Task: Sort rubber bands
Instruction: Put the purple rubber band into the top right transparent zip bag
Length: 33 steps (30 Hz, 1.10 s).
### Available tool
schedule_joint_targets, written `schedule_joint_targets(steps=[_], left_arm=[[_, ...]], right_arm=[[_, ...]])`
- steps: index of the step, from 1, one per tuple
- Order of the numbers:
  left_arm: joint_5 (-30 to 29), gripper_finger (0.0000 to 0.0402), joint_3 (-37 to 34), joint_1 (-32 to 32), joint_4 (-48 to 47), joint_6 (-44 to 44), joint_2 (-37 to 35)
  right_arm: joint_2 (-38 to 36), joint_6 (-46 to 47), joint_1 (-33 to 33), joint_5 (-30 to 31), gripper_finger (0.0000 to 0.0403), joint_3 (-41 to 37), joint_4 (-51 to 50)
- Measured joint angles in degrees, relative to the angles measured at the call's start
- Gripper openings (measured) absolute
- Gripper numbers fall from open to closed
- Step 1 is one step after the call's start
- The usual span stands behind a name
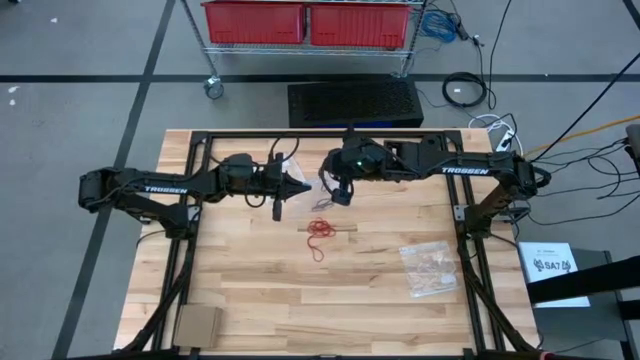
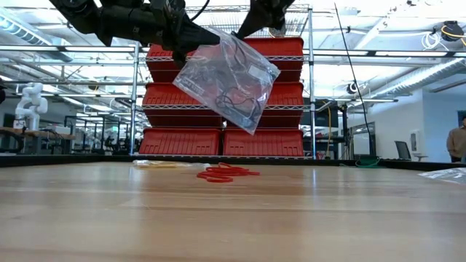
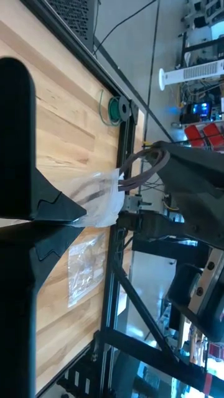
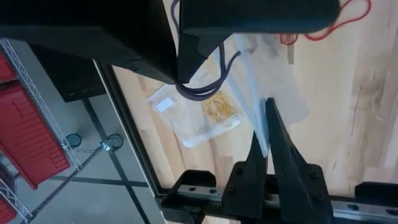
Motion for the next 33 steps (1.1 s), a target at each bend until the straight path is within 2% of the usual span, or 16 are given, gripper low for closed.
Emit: schedule_joint_targets(steps=[14, 21, 25, 31, 33], left_arm=[[0.0, 0.0, 0.0, 0.0, 0.0, 0.0, 0.0], [0.0, 0.0, 0.0, -0.1, 0.0, 0.0, 0.0], [-0.1, 0.0, 0.0, -0.1, 0.0, 0.0, 0.0], [-0.1, 0.0, 0.0, -0.1, 0.0, 0.1, 0.0], [-0.1, 0.0, 0.0, -0.1, 0.0, 0.2, 0.0]], right_arm=[[0.0, 5.4, 3.2, -0.7, 0.0, 0.0, -2.0], [0.5, 7.5, 2.4, -2.2, 0.0, 0.0, -2.8], [1.9, 8.6, 1.0, -7.5, 0.0, 0.0, -3.5], [4.5, 10.1, -0.5, -8.5, 0.0009, 0.0, -5.5], [4.5, 10.1, -0.8, -10.9, 0.0022, 0.0, -5.3]])
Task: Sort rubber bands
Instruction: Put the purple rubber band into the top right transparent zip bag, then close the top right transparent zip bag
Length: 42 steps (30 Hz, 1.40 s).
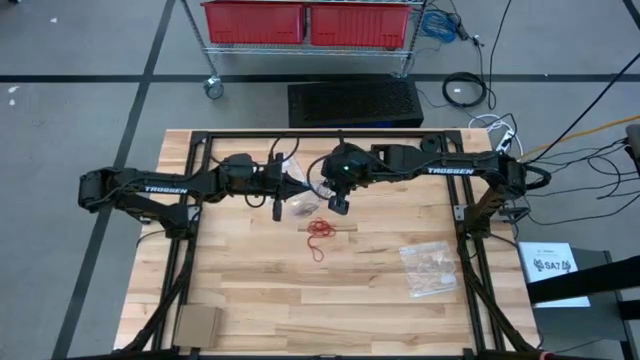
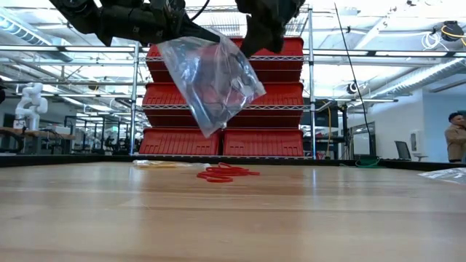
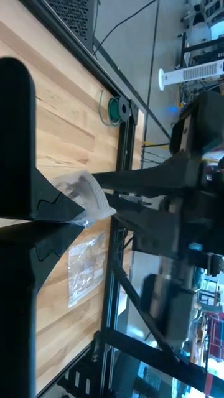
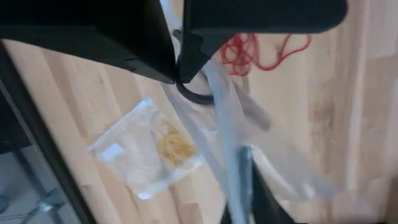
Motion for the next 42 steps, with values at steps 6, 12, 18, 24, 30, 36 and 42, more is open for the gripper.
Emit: schedule_joint_targets(steps=[6, 12, 18, 24, 30, 36, 42], left_arm=[[0.1, 0.0, 0.0, 0.0, 0.0, 1.3, 0.0], [-0.8, 0.0, 0.0, 0.0, 0.0, 3.2, 0.0], [-6.6, 0.0, 0.0, 1.0, -2.6, 6.0, 0.0], [-11.3, 0.0, 0.0, 4.6, -6.3, 6.4, 1.7], [-11.6, 0.0, 0.7, 7.7, -4.7, 7.7, 7.5], [-11.8, 0.0, 3.3, 7.1, -4.4, 10.4, 13.3], [-11.8, 0.0, 6.3, 3.3, -4.5, 10.3, 21.1]], right_arm=[[-1.4, 1.1, 0.2, -5.2, 0.0088, 0.0, 2.2], [-2.8, 2.6, 0.1, -6.1, 0.0144, 0.0, -0.1], [-6.5, -0.4, -0.3, -4.1, 0.0132, 0.0, -13.2], [-7.4, -1.3, -0.5, 0.0, 0.002, -4.1, -19.5], [-10.5, 1.8, -0.8, -3.2, 0.0004, -20.7, -8.0], [-18.1, 9.6, -0.2, -6.4, 0.0001, -38.5, 14.3], [-22.2, 17.9, 2.0, -5.7, 0.0001, -49.4, 33.0]])
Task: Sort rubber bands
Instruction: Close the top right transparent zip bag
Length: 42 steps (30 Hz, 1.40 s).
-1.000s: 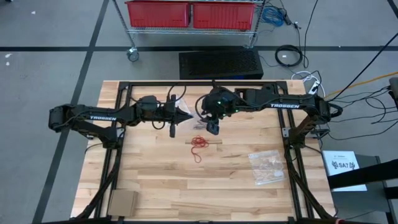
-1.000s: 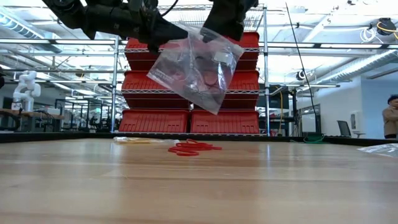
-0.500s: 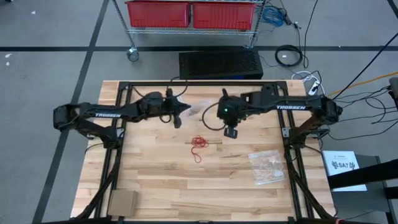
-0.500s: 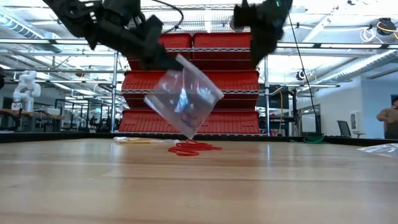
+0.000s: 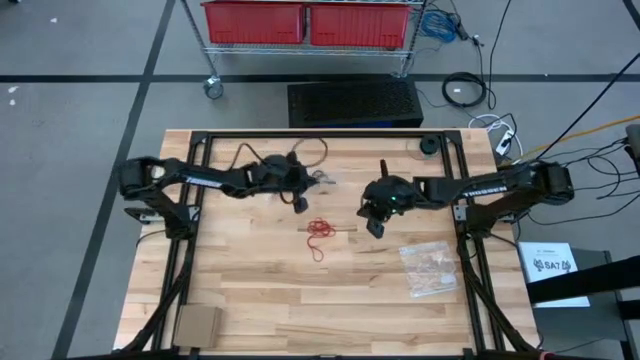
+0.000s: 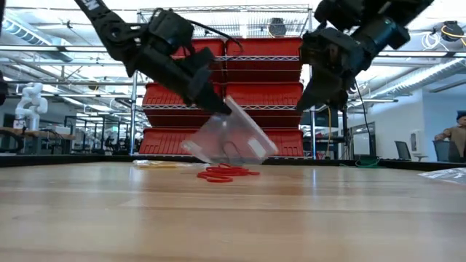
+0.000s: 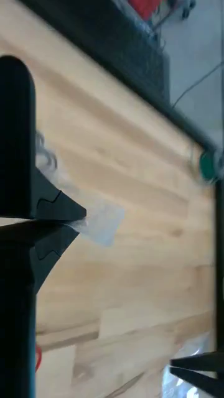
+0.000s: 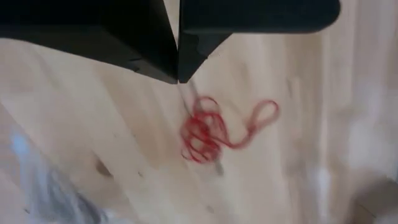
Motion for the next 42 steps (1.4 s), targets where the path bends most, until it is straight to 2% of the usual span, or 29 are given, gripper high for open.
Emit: schedule_joint_targets(steps=[5, 10, 15, 19, 24, 31, 37, 42], left_arm=[[0.0, 0.0025, 1.8, -2.2, 3.5, 0.0, 4.9], [0.0, 0.0076, 2.5, -2.6, 8.9, -1.8, 5.0], [0.6, 0.0127, 2.5, -0.4, 11.1, -3.7, 4.6], [2.6, 0.0156, 2.4, 1.1, 8.0, -4.6, 4.6], [2.9, 0.0158, 2.4, 2.6, 2.6, -4.6, 4.6], [2.9, 0.0136, 2.4, 3.1, -4.6, -4.6, 1.9], [3.3, 0.0132, 2.4, 2.2, -4.3, -7.7, -2.4], [12.1, 0.015, 2.4, 0.1, 0.6, -12.3, -2.1]], right_arm=[[1.2, 5.0, 0.3, 0.5, 0.0003, -2.7, 5.5], [3.9, 7.3, -0.9, 7.3, 0.0012, -2.7, 9.0], [6.8, 8.9, -3.9, 7.0, 0.0055, -2.7, 12.1], [7.3, 9.3, -6.1, 5.5, 0.0102, -2.7, 11.8], [7.0, 9.7, -7.6, 2.3, 0.0137, -2.7, 12.0], [6.8, 8.7, -7.6, 2.1, 0.0137, -2.4, 11.9], [6.8, 8.3, -7.6, 1.5, 0.0143, -2.4, 11.5], [6.8, 7.6, -7.5, 1.2, 0.0182, -2.4, 11.4]])
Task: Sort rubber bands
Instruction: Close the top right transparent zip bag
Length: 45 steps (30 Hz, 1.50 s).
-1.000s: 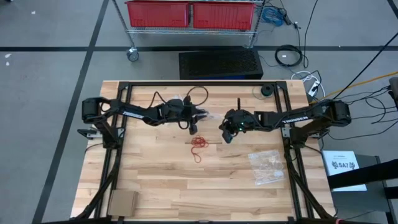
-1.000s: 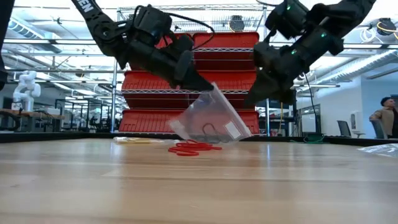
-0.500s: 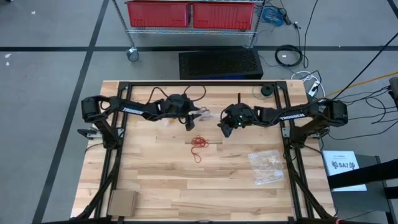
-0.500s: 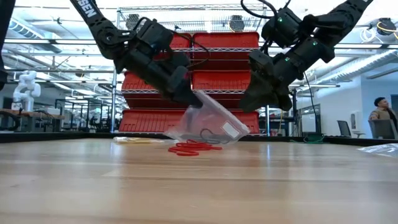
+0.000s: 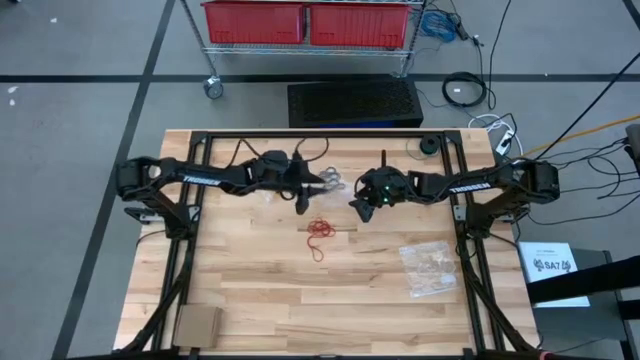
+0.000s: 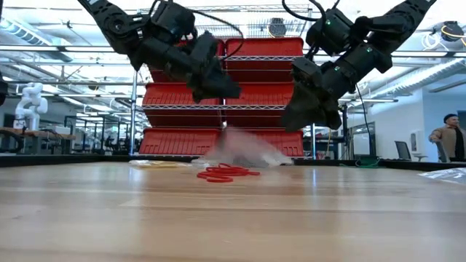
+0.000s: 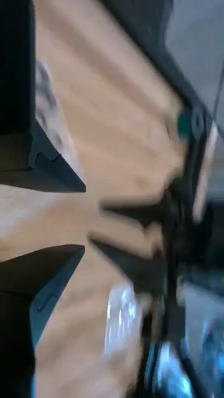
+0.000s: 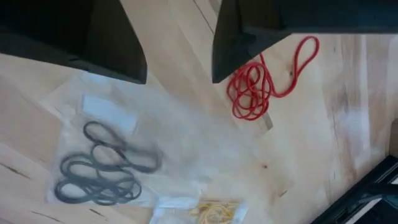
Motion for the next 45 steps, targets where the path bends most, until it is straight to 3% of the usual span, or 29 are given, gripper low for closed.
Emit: schedule_joint_targets(steps=[3, 6, 9, 11, 22, 28, 36, 45], left_arm=[[1.4, 0.0169, 0.0, -0.9, -1.2, -1.2, 0.1], [-2.3, 0.0175, 0.0, -0.5, -2.7, -3.5, 0.1], [-6.2, 0.0175, 0.0, 1.4, -3.3, -4.1, 0.1], [-5.8, 0.0175, 0.0, 3.3, -4.5, -3.6, 0.1], [23.3, 0.0175, -0.1, 15.3, -2.3, -2.7, 0.2], [25.8, 0.0175, -0.1, 16.7, -2.2, -1.2, 0.2], [25.8, 0.0175, -0.1, 17.3, -2.2, -0.7, 0.2], [25.7, 0.0175, -0.1, 20.4, -2.2, -0.9, 0.2]], right_arm=[[0.0, -0.8, 0.0, 0.0, 0.0216, 0.0, -0.9], [0.0, -0.5, 0.0, 0.0, 0.0243, 0.0, -4.0], [0.7, 1.7, -0.7, 3.3, 0.0251, 0.0, -7.8], [2.5, 3.3, -1.7, 5.3, 0.0248, 0.0, -8.6], [14.8, 10.2, -5.6, 6.2, 0.0217, 0.1, 4.9], [17.7, 11.3, -5.9, 6.9, 0.0165, 0.2, 8.0], [15.2, 7.4, -5.9, 5.3, 0.0018, -0.2, 7.6], [7.9, 3.9, -6.1, 3.9, 0.0002, -0.2, 7.5]])
